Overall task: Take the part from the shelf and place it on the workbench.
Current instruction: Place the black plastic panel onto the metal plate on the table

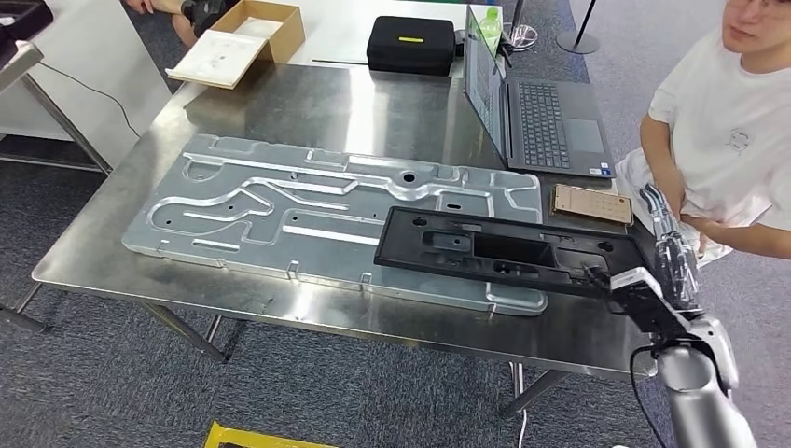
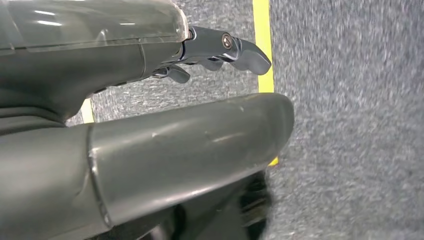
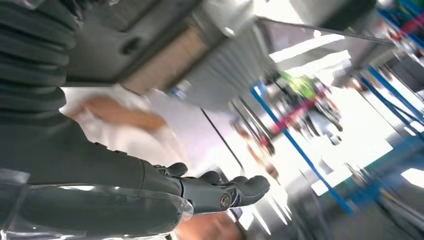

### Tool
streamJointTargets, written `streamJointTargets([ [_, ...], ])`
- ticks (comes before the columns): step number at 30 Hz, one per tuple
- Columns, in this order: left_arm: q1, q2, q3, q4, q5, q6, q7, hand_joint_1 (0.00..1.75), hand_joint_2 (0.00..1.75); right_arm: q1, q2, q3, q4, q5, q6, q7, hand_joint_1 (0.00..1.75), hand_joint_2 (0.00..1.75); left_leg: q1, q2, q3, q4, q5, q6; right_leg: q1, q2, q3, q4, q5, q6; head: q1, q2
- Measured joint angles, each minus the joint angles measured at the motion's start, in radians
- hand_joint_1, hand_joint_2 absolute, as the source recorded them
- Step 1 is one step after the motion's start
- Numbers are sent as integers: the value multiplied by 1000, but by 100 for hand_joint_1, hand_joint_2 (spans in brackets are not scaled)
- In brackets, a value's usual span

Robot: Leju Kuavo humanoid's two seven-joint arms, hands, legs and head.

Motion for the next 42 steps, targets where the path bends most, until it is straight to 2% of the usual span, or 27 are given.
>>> streamJointTargets([
  [1,0,0,0,0,-4,2,1,0,0,12,17,7,-33,25,-24,-5,0,0,0,0,-9,14,7,1,2,0,0,2,-2,-2,0,0],
  [2,0,-1,0,0,-8,3,2,0,0,23,30,18,-65,44,-40,-8,0,0,0,0,2,-12,32,3,4,1,0,5,-4,-2,0,0],
  [4,-1,-1,0,0,-13,5,2,0,0,38,44,45,-129,80,-66,-18,0,0,-1,-1,63,-142,99,9,6,3,1,13,-9,0,0,0],
  [5,-3,-2,0,0,-15,6,2,0,0,44,48,59,-159,116,-92,-23,0,0,-2,-1,89,-200,119,11,7,4,0,17,-12,4,0,0],
  [7,-5,-3,0,0,-20,8,4,0,0,59,57,91,-216,240,-176,-25,0,0,-5,-2,111,-250,128,15,9,4,-2,20,-14,13,0,0],
  [10,-7,-5,0,0,-27,10,10,0,0,81,69,139,-285,401,-279,-4,0,0,-5,-2,115,-261,137,29,6,4,-5,26,-20,27,0,0],
  [12,-9,-7,0,0,-30,11,13,0,0,89,73,161,-314,472,-328,12,0,0,-1,-3,117,-270,143,39,3,4,-33,91,-64,36,1,0],
  [14,-11,-8,0,0,-33,12,16,0,0,90,80,189,-331,580,-388,35,0,0,-2,-7,116,-271,144,42,2,3,-91,215,-128,42,1,0],
  [15,-11,-9,0,0,-34,13,18,0,0,90,85,211,-338,637,-411,52,0,0,-2,-10,116,-270,144,42,1,3,-115,265,-144,44,1,0],
  [16,-12,-9,0,0,-34,14,19,0,0,89,93,236,-343,685,-426,69,0,0,-2,-14,116,-270,144,42,1,3,-123,284,-141,44,1,0],
  [17,-13,-10,0,0,-34,16,20,0,0,89,100,262,-349,720,-436,84,0,0,-2,-19,116,-270,144,41,1,4,-113,265,-120,43,1,0],
  [18,-15,-12,0,0,-34,17,20,0,0,87,105,285,-355,743,-441,96,0,0,-2,-27,118,-270,144,41,1,8,-84,210,-86,40,1,0],
  [20,-18,-18,-1,0,-34,18,20,0,0,80,113,316,-365,772,-444,121,0,0,-2,-44,118,-269,145,37,2,39,-14,74,-31,30,1,0],
  [22,-21,-22,-1,0,-35,18,20,0,0,65,116,340,-372,799,-446,157,0,0,-1,-59,113,-269,148,27,6,58,17,10,-19,21,1,0],
  [24,-21,-24,-1,0,-35,20,21,0,0,51,117,369,-378,815,-448,191,0,0,2,-73,109,-273,152,13,8,45,20,0,-17,12,1,0],
  [26,-21,-24,-1,0,-35,21,22,0,0,41,118,394,-385,822,-449,210,0,0,1,-60,99,-254,137,3,4,25,29,-16,-10,0,0,0],
  [27,-21,-24,-1,0,-35,22,23,0,0,38,119,403,-388,825,-450,215,0,0,0,-47,82,-217,114,0,2,14,33,-24,-7,-5,0,0],
  [29,-22,-24,-1,0,-35,23,26,0,0,36,119,418,-392,830,-450,223,0,0,1,-24,23,-93,51,-4,4,-9,35,-26,-7,-11,-1,0],
  [30,-21,-24,-1,0,-35,23,27,0,0,35,120,424,-393,834,-450,225,0,0,2,-21,-6,-35,30,-6,5,-20,35,-25,-9,-12,-1,0],
  [31,-19,-24,-1,0,-35,23,29,0,0,35,120,430,-393,838,-450,227,0,0,3,-19,-22,-6,28,-9,6,-30,35,-24,-11,-12,-1,0],
  [32,-17,-24,-1,0,-34,23,30,0,0,35,121,435,-393,840,-450,228,0,0,4,-16,-19,-14,45,-10,5,-40,35,-22,-13,-11,-1,0],
  [33,-16,-24,-1,0,-34,24,31,0,0,35,122,439,-393,842,-450,229,0,0,5,-8,3,-60,76,-11,5,-49,36,-19,-16,-9,-1,0],
  [35,-16,-24,-1,0,-34,25,32,0,0,35,123,443,-393,842,-451,230,0,0,3,33,66,-189,134,-9,8,-66,36,-6,-27,0,-1,0],
  [37,-18,-25,-1,0,-34,25,33,0,0,34,123,446,-394,842,-451,230,0,0,-1,56,94,-252,149,2,15,-80,35,5,-37,10,0,0],
  [39,-18,-24,-1,0,-33,26,33,0,0,32,124,448,-395,843,-451,231,0,0,-3,39,92,-254,148,15,17,-94,37,7,-40,18,0,0],
  [40,-17,-24,-1,0,-33,27,33,0,0,32,124,449,-396,844,-451,231,0,0,-3,30,92,-256,150,20,15,-90,38,11,-45,23,0,0],
  [42,-18,-24,-1,0,-33,29,33,0,0,30,125,450,-396,847,-451,229,0,0,1,11,93,-260,155,30,8,-55,19,59,-81,33,1,0],
])
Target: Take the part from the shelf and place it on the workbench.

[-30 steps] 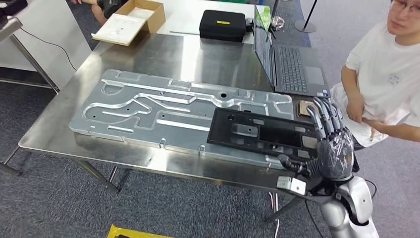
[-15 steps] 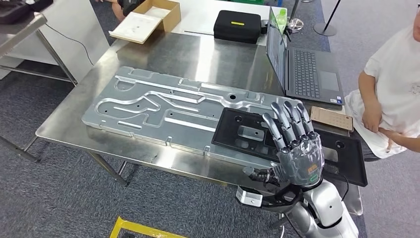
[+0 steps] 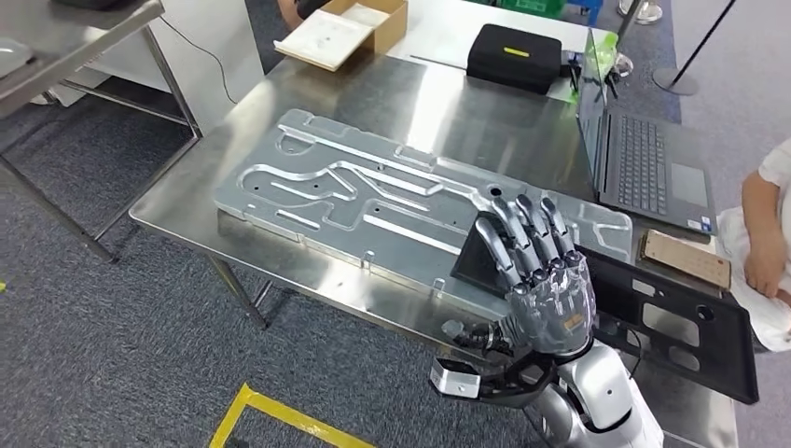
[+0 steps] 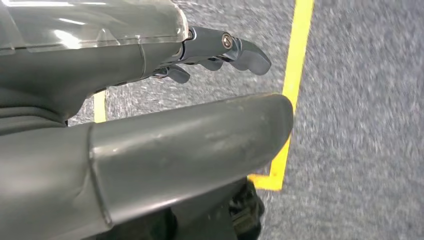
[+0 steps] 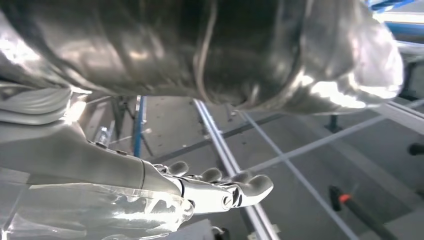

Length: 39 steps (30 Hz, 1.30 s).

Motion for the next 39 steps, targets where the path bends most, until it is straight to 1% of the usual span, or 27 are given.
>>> streamJointTargets([
  [1,-1,0,0,0,0,2,0,0,0,0,0,0,0,2,0,-1,0,0,1,-10,0,-1,1,3,-2,24,-25,54,-30,3,0,0],
  [3,-2,0,0,0,0,7,0,0,0,1,0,0,0,8,0,-2,0,0,0,-30,-1,-1,2,6,-3,47,-89,180,-83,5,0,0],
  [4,-1,0,0,0,0,10,0,0,0,2,0,1,0,10,0,-3,0,0,-1,-43,-1,0,2,6,-3,50,-111,217,-87,4,0,0],
  [5,-1,0,0,0,0,11,0,0,0,3,0,1,0,11,0,-3,0,0,-2,-55,0,0,2,6,-3,53,-114,217,-71,1,0,0],
  [7,0,-1,0,0,-1,13,0,0,0,2,1,1,0,12,0,-3,0,0,-2,-81,2,0,3,6,-2,72,-70,113,2,-10,0,0],
  [8,0,-2,0,0,-1,14,0,0,0,2,1,1,0,12,0,-3,0,0,-3,-93,2,0,4,4,-1,96,-39,46,32,-16,0,0],
  [9,0,-3,0,0,-1,14,0,0,0,1,1,1,0,12,-1,-3,0,0,-2,-103,1,0,5,1,0,114,-16,-7,51,-21,0,0],
  [11,-1,-5,0,0,-1,14,0,0,0,0,2,1,0,12,-1,-4,0,0,2,-122,-5,-1,9,-9,4,129,-1,-46,57,-27,0,0],
  [13,1,-4,0,0,-1,14,0,0,0,-1,4,1,0,12,-1,-4,0,0,5,-134,-9,-3,12,-21,4,106,3,-57,64,-32,0,0],
  [15,2,-3,0,0,-1,15,0,0,0,-3,8,1,0,12,-1,-4,0,0,1,-101,-25,30,-13,-30,-1,82,11,-75,72,-43,-2,0],
  [17,0,-3,0,0,-1,15,1,0,0,-4,10,2,1,12,-1,-4,0,0,-1,-50,-75,136,-73,-37,-1,53,14,-82,74,-50,-5,0],
  [18,-1,-3,0,0,-1,14,2,0,0,-5,11,2,2,12,-1,-4,0,0,1,-37,-104,198,-101,-41,0,38,14,-81,73,-52,-6,0],
  [19,-1,-3,0,0,-1,14,2,0,0,-5,11,2,4,12,-1,-4,0,0,3,-31,-124,239,-113,-44,1,23,13,-80,72,-52,-6,0],
  [20,0,-3,0,0,-1,14,3,0,0,-6,12,3,5,12,-1,-4,0,0,4,-26,-127,249,-107,-47,1,9,13,-78,70,-51,-6,0],
  [21,1,-3,0,0,-1,14,4,0,0,-8,13,4,6,12,-1,-4,0,0,5,-20,-110,219,-83,-49,1,-3,13,-75,68,-49,-7,0],
  [22,2,-3,0,0,-1,14,4,0,0,-11,14,5,8,12,-1,-4,0,0,6,-6,-77,158,-50,-50,0,-15,13,-70,64,-46,-7,0],
  [24,0,-3,0,0,-1,14,5,0,0,-17,14,8,10,12,-1,-3,0,0,2,32,-15,42,-11,-42,4,-34,12,-58,54,-37,-6,0],
  [25,-1,-3,0,0,-1,14,6,0,0,-20,14,9,10,12,-1,-2,0,0,0,44,-1,13,-5,-35,7,-42,12,-53,50,-32,-6,0],
  [26,-2,-2,0,0,-1,14,6,0,0,-22,14,10,11,12,-1,-1,0,0,-3,44,1,6,-9,-27,10,-49,12,-51,49,-26,-6,0],
  [28,0,-2,0,0,-1,13,6,0,0,-26,16,12,12,12,-1,0,0,0,-2,23,-1,3,-3,-13,8,-59,15,-50,45,-16,-6,0],
  [30,1,-2,0,0,-2,13,5,0,0,-29,17,13,13,13,-1,2,0,0,2,4,-2,-4,4,0,2,-22,4,-20,19,-4,-6,0],
  [32,-1,-3,0,0,-2,13,5,0,0,-29,17,15,14,13,-1,4,0,0,4,-15,-4,-6,9,7,-4,33,-42,81,-42,4,-5,0],
  [34,-2,-3,0,0,-2,12,5,0,0,-28,17,16,17,13,-1,6,0,0,3,-38,-7,-6,12,10,-6,51,-99,199,-88,6,-5,0],
  [35,-1,-3,0,0,-2,12,4,0,0,-27,17,16,19,13,-1,7,0,0,2,-52,-8,-6,12,10,-6,53,-111,220,-83,6,-6,0],
  [36,0,-3,0,0,-2,12,4,0,0,-27,17,16,21,14,-1,8,0,0,2,-66,-8,-5,13,10,-6,56,-105,202,-60,3,-5,0],
  [37,0,-3,0,0,-2,12,4,0,0,-28,17,17,21,15,-1,10,0,0,2,-79,-7,-5,14,9,-6,64,-81,149,-23,-1,-5,0],
  [39,-1,-5,0,0,-1,11,3,0,0,-30,17,18,22,20,-1,17,0,0,1,-104,-8,-4,17,4,-5,106,-21,16,38,-14,-5,0],
])
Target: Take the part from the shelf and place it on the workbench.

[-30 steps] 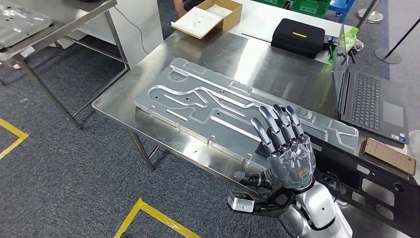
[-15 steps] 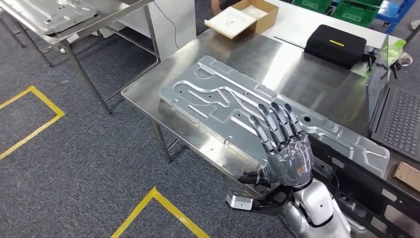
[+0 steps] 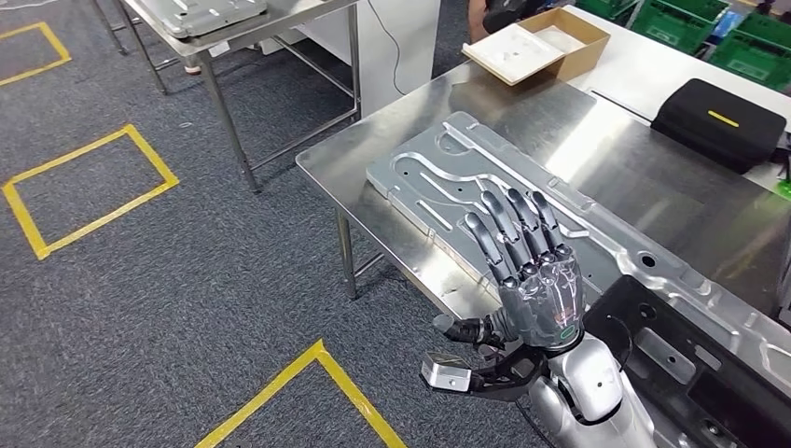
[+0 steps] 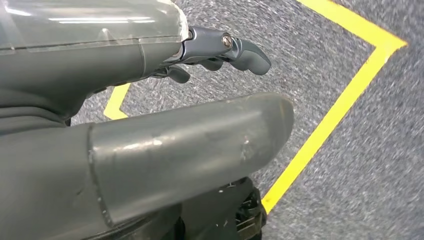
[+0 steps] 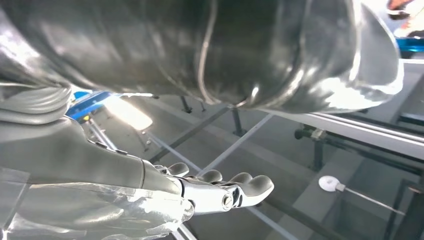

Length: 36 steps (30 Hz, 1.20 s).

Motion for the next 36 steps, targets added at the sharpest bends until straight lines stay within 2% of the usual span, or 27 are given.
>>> streamJointTargets([
  [2,-1,-2,0,0,1,0,0,0,0,-2,0,1,0,5,0,5,0,0,2,-22,-6,0,4,-10,2,26,28,-64,15,-7,0,0],
  [4,1,-2,0,0,2,-1,-1,0,0,-4,0,1,0,8,0,8,0,0,4,-39,-11,-4,9,-23,3,10,32,-73,18,-12,1,0],
  [5,3,-2,0,0,2,-1,-1,0,0,-5,0,2,0,9,0,8,0,0,3,-30,-13,-2,6,-29,1,-2,36,-81,22,-16,0,0],
  [7,4,-2,0,0,3,-1,-1,0,0,-7,0,3,0,10,0,11,0,0,0,19,-38,50,-30,-36,-4,-29,43,-96,29,-26,-1,0],
  [8,2,-2,0,0,3,-1,-1,0,0,-6,0,4,0,10,0,11,0,0,0,47,-62,103,-62,-40,-2,-44,44,-98,29,-29,-2,0],
  [9,1,-2,0,0,3,-1,-2,0,0,-6,0,5,0,10,0,12,0,0,1,64,-91,167,-94,-43,-1,-60,44,-98,28,-31,-2,0],
  [10,0,-2,0,0,4,-2,-2,0,0,-5,0,5,1,10,0,12,0,0,2,71,-116,222,-115,-47,0,-75,44,-98,27,-31,-2,0],
  [11,0,-2,0,0,5,-2,-3,0,0,-5,0,6,1,10,0,12,0,0,4,76,-127,250,-119,-50,0,-90,44,-97,26,-31,-2,0],
  [12,2,-2,0,0,6,-2,-4,0,0,-5,0,7,1,10,0,13,0,0,6,81,-120,241,-104,-53,-1,-103,45,-95,23,-29,-2,0],
  [13,3,-1,0,0,6,-2,-5,0,0,-5,0,8,2,10,0,14,0,0,8,89,-95,196,-75,-55,-1,-116,45,-92,20,-27,-2,0],
  [15,3,0,0,0,8,-2,-6,0,0,-6,0,8,2,12,0,16,0,0,6,128,-29,70,-25,-53,1,-137,46,-81,10,-17,-3,0],
  [17,2,1,1,0,9,-2,-8,0,0,-6,-1,9,2,14,0,17,0,0,0,151,0,10,-15,-40,7,-154,46,-72,1,-6,-1,0],
  [19,4,2,3,0,10,-3,-9,0,0,-6,-1,10,1,17,0,18,0,0,-3,134,-2,8,-15,-25,9,-173,49,-72,-2,3,0,0],
  [20,6,3,5,0,11,-3,-9,0,0,-6,-1,10,1,19,0,18,0,0,-2,123,-1,5,-13,-19,7,-171,52,-69,-7,8,-1,0],
  [21,7,3,6,0,12,-4,-9,0,0,-6,-1,11,1,21,0,19,0,0,0,113,0,2,-10,-13,4,-154,49,-56,-20,13,-1,0],
  [22,6,3,7,0,12,-5,-9,0,0,-6,-1,11,1,24,0,20,0,0,2,103,1,-2,-8,-8,1,-127,35,-21,-45,17,0,0],
  [24,4,3,8,0,14,-6,-9,0,0,-1,-1,12,1,29,0,21,0,0,3,82,-1,-3,-4,-1,-2,-71,-22,100,-110,21,0,0],
  [25,3,4,8,0,15,-7,-9,0,0,4,-1,13,1,31,0,22,0,0,3,70,-2,-3,-4,0,-2,-60,-54,162,-133,22,0,0],
  [26,3,4,9,0,16,-8,-9,0,0,8,-1,13,1,35,0,22,0,0,2,57,-3,-3,-3,1,-2,-56,-74,197,-137,21,0,0],
  [27,4,4,9,0,16,-8,-9,0,0,12,-1,14,1,39,0,22,0,0,1,43,-2,-3,-3,1,-1,-52,-78,198,-121,19,0,0],
  [28,4,4,9,0,17,-9,-9,0,0,14,-1,15,1,42,0,23,0,0,1,30,-1,-2,-3,0,-1,-47,-65,163,-88,14,0,0],
  [29,5,4,9,0,18,-9,-9,0,0,14,-1,15,1,44,0,23,0,0,1,17,-1,-2,-2,0,-1,-31,-38,100,-47,8,0,0],
  [30,4,4,9,0,18,-10,-9,0,0,14,-1,16,1,44,0,23,0,0,1,5,-1,-2,-1,-2,-1,-5,-11,35,-16,1,0,0],
  [32,1,3,9,0,18,-11,-9,0,0,15,-1,16,1,45,0,23,0,0,2,-16,-8,0,4,-11,0,34,23,-52,14,-8,0,0],
  [33,0,3,10,0,18,-12,-9,0,0,15,-1,16,0,45,0,23,0,0,3,-27,-12,-1,7,-17,1,37,26,-63,13,-10,0,0],
  [35,1,4,10,0,18,-12,-9,0,0,15,-1,16,0,45,0,24,0,0,5,-48,-17,-5,12,-29,0,16,30,-72,18,-12,0,0],
  [36,4,6,11,0,17,-12,-9,0,0,14,0,17,0,45,0,24,0,0,2,-36,-19,-3,9,-34,-3,4,34,-80,21,-14,0,0],
])
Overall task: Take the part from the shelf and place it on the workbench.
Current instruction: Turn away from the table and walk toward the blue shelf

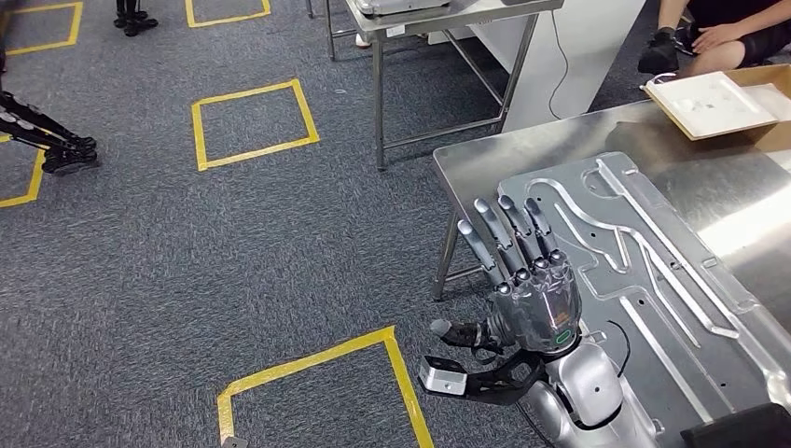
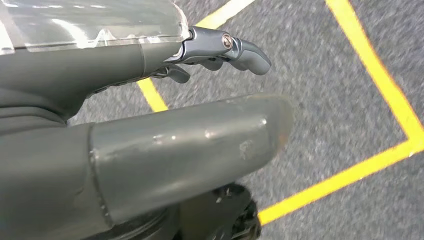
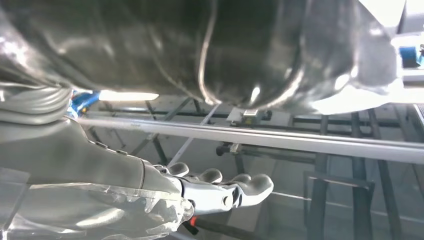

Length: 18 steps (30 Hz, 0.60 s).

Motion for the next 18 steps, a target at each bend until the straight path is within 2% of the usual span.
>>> streamJointTargets([
  [1,1,1,0,0,0,0,0,0,0,-1,1,0,0,0,0,0,0,0,-3,25,-8,17,-14,-4,-3,-14,4,-8,3,-3,-1,0],
  [3,1,3,1,0,0,0,0,0,0,0,2,1,-1,0,0,0,0,0,-4,90,-51,111,-71,-10,-4,-46,9,-16,6,-8,-3,0],
  [4,-1,2,1,0,0,0,0,0,0,2,2,1,-1,0,0,0,0,0,-2,106,-81,176,-104,-13,-3,-63,9,-16,6,-10,-4,0],
  [5,-2,2,1,0,-1,0,0,0,0,3,2,2,-1,0,0,0,0,0,-1,113,-105,229,-125,-15,-2,-79,9,-15,5,-11,-4,0],
  [6,-2,2,1,0,-2,0,0,0,0,4,2,2,-1,-1,0,0,0,0,0,116,-114,255,-129,-17,-1,-95,8,-15,4,-11,-4,0],
  [7,-1,2,1,0,-2,1,0,0,0,5,2,3,-1,-2,0,0,0,0,0,120,-104,243,-114,-18,-1,-108,9,-14,3,-10,-4,0],
  [8,0,3,1,0,-2,2,1,0,0,5,2,3,-1,-2,0,0,0,0,1,128,-75,196,-86,-18,-1,-121,9,-12,0,-9,-4,0],
  [10,-1,3,1,0,-1,6,3,0,0,5,2,4,-2,-4,0,-2,0,0,-4,171,-2,68,-39,-12,3,-141,10,-4,-7,-1,-4,0],
  [11,-2,4,1,0,0,8,5,0,0,6,2,5,-2,-4,0,-3,0,0,-7,190,21,25,-29,-7,7,-150,10,0,-11,4,-3,0],
  [12,-3,4,1,0,-1,10,7,0,0,6,3,5,-2,-4,0,-5,0,0,-10,200,29,6,-28,-1,11,-159,10,4,-14,8,-3,0],
  [14,-1,4,1,0,-5,16,12,0,0,9,8,5,-4,-5,0,-11,0,0,-11,183,27,2,-28,11,14,-177,12,5,-18,15,-2,0],
  [15,2,4,1,0,-6,21,15,0,0,10,11,5,-5,-8,0,-15,0,0,-10,172,27,0,-25,17,12,-170,13,10,-25,20,-2,0],
  [16,3,4,1,0,-7,27,16,0,0,11,14,5,-6,-13,0,-19,0,0,-8,161,27,-3,-23,22,8,-150,8,26,-40,24,-2,0],
  [18,1,3,1,0,-6,41,17,0,0,13,17,5,-7,-25,0,-27,0,0,-6,141,25,-6,-18,31,3,-91,-32,117,-98,31,-2,0],
])
